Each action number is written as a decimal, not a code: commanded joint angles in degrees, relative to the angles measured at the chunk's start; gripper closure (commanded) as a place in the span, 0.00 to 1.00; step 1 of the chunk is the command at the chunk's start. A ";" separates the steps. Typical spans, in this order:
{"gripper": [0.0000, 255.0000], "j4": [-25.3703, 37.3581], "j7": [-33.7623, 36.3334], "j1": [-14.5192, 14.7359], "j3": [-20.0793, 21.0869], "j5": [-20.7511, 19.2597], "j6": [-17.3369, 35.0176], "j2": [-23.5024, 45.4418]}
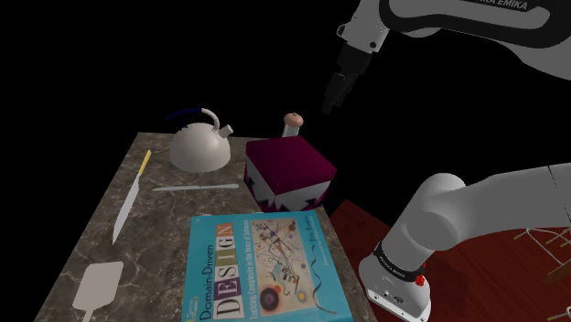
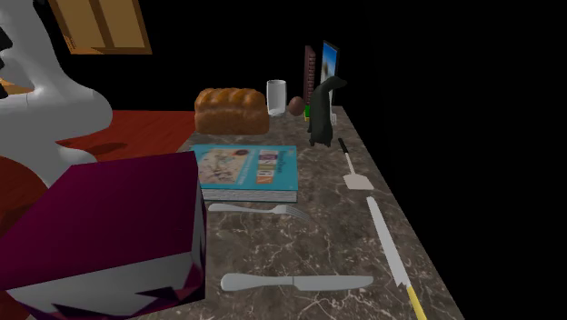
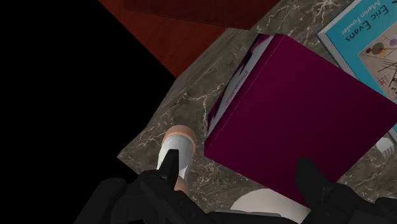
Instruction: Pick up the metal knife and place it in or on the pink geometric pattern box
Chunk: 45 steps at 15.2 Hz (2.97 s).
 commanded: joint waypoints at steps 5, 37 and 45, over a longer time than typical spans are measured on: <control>0.00 -0.16 -2.69 2.39 1.44 0.57 6.29 6.07; 0.00 20.32 -15.23 16.51 13.74 -7.92 36.58 57.55; 0.00 19.73 -14.68 16.78 13.44 -8.76 39.40 59.85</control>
